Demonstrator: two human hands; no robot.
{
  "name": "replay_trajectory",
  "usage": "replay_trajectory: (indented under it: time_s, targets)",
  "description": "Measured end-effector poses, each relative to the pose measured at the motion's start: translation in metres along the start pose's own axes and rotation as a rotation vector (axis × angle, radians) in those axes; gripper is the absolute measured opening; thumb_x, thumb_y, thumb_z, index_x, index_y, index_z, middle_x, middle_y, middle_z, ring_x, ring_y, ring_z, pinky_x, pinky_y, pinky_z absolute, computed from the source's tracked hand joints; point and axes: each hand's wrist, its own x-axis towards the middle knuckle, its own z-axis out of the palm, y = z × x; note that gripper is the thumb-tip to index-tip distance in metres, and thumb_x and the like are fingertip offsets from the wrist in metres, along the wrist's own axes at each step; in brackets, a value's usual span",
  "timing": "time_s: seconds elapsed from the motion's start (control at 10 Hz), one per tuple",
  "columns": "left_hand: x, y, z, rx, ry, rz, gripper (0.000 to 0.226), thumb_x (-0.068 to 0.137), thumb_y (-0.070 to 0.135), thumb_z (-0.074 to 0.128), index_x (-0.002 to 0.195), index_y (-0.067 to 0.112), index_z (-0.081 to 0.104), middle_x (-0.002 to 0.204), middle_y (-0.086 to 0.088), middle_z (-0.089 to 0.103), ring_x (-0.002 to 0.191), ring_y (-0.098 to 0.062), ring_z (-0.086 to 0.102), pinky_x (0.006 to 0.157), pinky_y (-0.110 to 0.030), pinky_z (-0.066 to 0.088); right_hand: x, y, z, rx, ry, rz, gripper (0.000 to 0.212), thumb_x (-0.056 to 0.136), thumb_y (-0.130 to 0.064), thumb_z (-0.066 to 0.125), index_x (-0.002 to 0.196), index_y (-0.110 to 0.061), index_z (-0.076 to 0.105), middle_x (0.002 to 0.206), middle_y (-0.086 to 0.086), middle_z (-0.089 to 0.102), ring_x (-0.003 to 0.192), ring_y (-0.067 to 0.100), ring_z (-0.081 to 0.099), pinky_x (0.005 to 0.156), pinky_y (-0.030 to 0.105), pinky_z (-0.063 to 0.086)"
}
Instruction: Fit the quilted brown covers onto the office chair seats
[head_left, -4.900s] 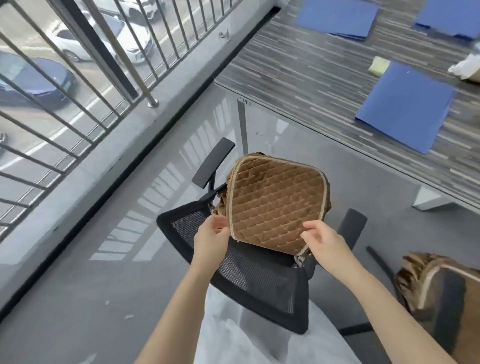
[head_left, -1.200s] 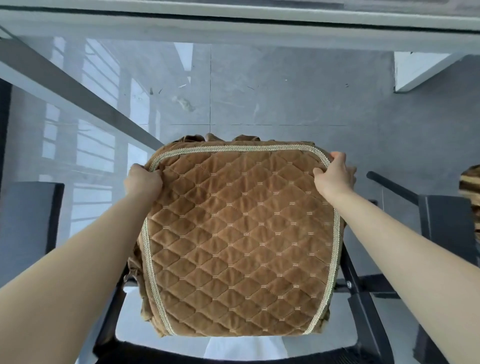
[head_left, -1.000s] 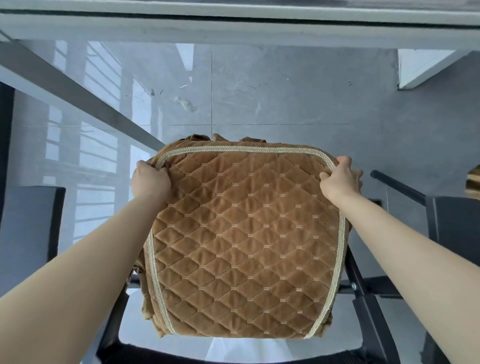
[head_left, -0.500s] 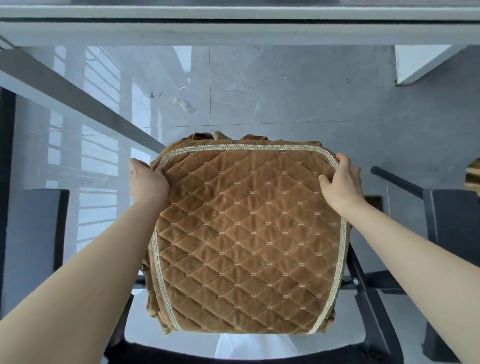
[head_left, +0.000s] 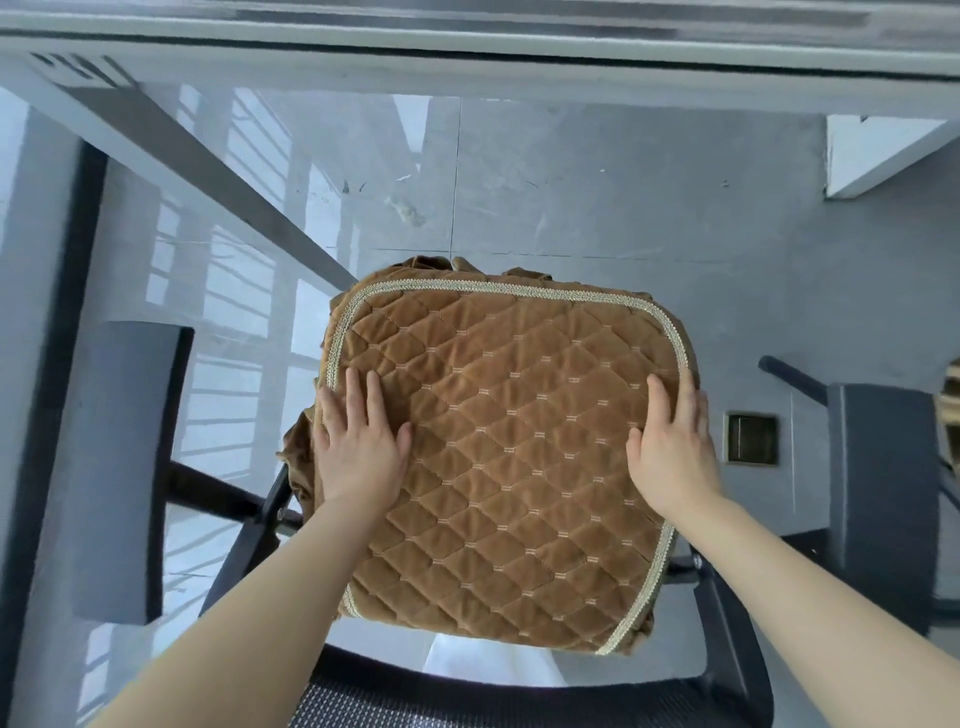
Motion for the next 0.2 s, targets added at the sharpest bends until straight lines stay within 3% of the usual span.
replay_trajectory:
  time_s: [0.1, 0.2]
  targets:
    - [-0.025, 0.000, -0.012, -0.002, -0.098, -0.002, 0.072, 0.100, 0.048, 0.030, 0.156, 0.017, -0.003, 0.164, -0.003, -0.007, 0.150, -0.035, -0.004, 0.121, -0.048, 0.010, -0.015, 0.000, -0.011, 0.019, -0.110, 0.015, 0.067, 0.096, -0.021, 0.045, 0.152, -0.013, 0.010, 0.160, 0.018, -0.005, 0.146, 0.043, 0.008, 0.112, 0.050, 0.030]
    - [-0.058, 0.008, -0.027, -0.127, -0.225, 0.037, 0.067, 0.101, 0.043, 0.030, 0.156, 0.017, 0.003, 0.165, 0.001, -0.003, 0.150, -0.031, 0.011, 0.117, -0.048, 0.025, -0.038, -0.006, -0.022, 0.122, -0.217, -0.003, 0.058, 0.095, -0.018, 0.044, 0.147, -0.005, 0.021, 0.155, 0.021, 0.020, 0.140, 0.038, 0.025, 0.112, 0.046, 0.031]
